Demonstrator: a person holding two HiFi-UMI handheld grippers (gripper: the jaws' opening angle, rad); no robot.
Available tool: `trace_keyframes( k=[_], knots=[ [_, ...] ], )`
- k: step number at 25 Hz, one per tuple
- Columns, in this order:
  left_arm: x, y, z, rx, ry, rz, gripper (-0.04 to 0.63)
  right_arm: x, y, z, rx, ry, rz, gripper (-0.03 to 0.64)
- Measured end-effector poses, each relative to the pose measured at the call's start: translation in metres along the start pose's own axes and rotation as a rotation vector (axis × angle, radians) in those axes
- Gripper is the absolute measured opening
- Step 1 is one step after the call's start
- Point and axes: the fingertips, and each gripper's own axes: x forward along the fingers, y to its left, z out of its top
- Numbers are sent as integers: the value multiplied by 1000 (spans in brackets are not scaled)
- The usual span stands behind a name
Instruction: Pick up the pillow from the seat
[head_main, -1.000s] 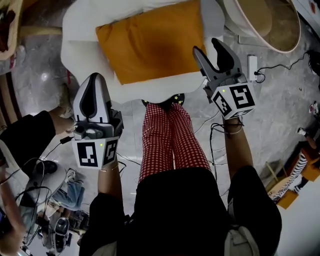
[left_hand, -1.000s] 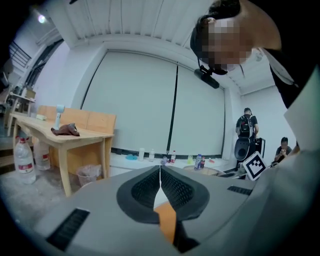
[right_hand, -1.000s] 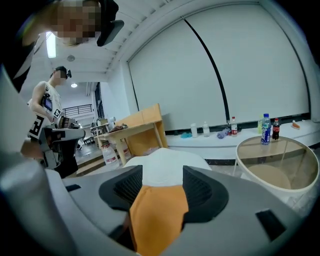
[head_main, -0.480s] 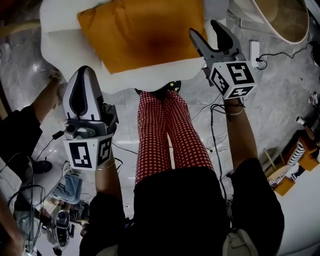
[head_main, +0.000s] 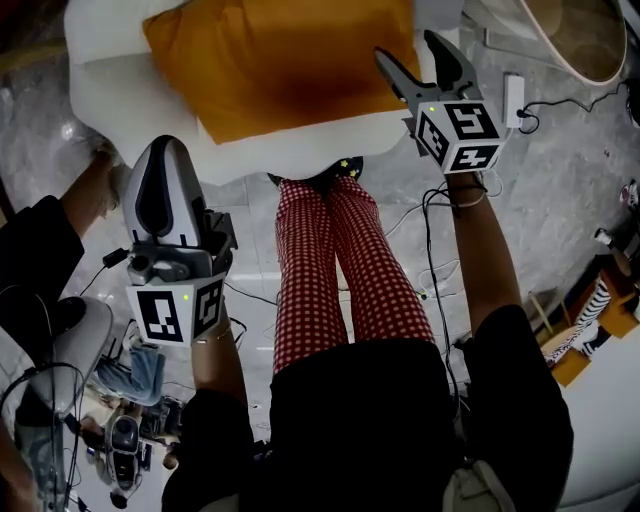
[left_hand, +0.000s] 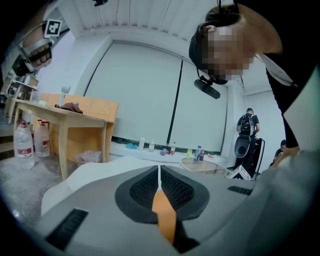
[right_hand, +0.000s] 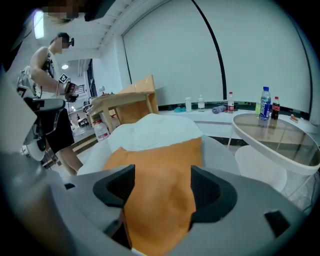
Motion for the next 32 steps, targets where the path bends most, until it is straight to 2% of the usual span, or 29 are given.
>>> trace_keyframes(
  k=[7, 18, 22, 27, 32],
  knots=[
    [-4, 4, -11, 6, 17, 15, 11, 21, -22, -26, 27, 47, -32, 341],
    [-7, 22, -25, -32, 34, 51, 11, 58, -52, -74, 121, 178, -78, 345],
    [-7, 28, -29, -40, 36, 58, 11, 66, -54, -82, 169, 182, -74, 344],
    [-6, 35, -35, -50, 46, 69, 11, 69, -54, -83, 162, 179, -81, 341],
    [-6, 41, -42, -46, 49, 80, 11, 69, -48, -85, 128, 178, -91, 276]
  ],
)
